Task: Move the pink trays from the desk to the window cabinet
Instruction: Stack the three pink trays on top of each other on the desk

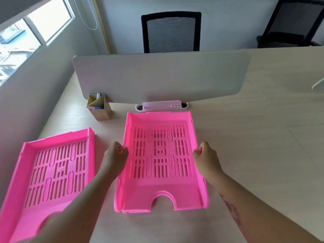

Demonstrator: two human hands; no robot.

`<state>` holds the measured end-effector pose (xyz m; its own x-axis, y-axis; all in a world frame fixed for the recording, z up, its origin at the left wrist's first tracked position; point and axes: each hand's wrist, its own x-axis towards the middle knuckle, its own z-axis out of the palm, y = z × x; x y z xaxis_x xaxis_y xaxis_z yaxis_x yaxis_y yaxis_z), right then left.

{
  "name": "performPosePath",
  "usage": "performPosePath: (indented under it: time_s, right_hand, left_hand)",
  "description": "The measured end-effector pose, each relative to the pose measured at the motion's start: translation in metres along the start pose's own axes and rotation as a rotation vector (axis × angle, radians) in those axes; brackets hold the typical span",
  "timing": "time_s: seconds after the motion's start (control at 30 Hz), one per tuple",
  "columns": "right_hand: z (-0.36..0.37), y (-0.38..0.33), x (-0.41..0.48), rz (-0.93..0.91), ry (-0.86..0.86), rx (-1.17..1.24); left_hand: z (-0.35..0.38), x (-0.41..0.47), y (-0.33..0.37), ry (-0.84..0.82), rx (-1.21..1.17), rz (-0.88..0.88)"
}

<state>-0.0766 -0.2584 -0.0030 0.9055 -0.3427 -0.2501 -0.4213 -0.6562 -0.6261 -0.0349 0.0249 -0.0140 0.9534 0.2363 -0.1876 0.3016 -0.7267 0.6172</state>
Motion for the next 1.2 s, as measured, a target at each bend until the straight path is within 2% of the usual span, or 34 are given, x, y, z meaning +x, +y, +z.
performPosePath:
  time_s: [0.13, 0.5, 0.6, 0.7, 0.77, 1.07, 1.2]
  right_hand:
    - [0.012, 0.002, 0.000, 0.030, -0.002, -0.064]
    - [0.017, 0.010, 0.015, 0.031, -0.049, 0.016]
    - [0.015, 0.013, 0.007, 0.057, -0.123, 0.100]
    - [0.024, 0.026, -0.012, 0.104, -0.185, 0.107]
    - [0.033, 0.034, -0.022, 0.156, -0.170, 0.105]
    - [0.007, 0.053, 0.012, 0.194, -0.088, 0.063]
    - [-0.003, 0.058, 0.027, 0.198, -0.112, 0.058]
  left_hand:
    - [0.014, -0.003, -0.012, -0.016, -0.045, -0.045]
    - [0.027, -0.001, -0.005, -0.023, -0.245, -0.161]
    - [0.021, -0.007, -0.014, -0.101, -0.338, -0.184]
    - [0.016, -0.029, -0.030, -0.251, -0.396, -0.199]
    - [0.017, -0.044, -0.035, -0.307, -0.426, -0.212]
    - [0.047, -0.035, 0.009, -0.314, -0.576, -0.166]
    - [0.073, -0.016, -0.011, -0.326, -0.567, -0.195]
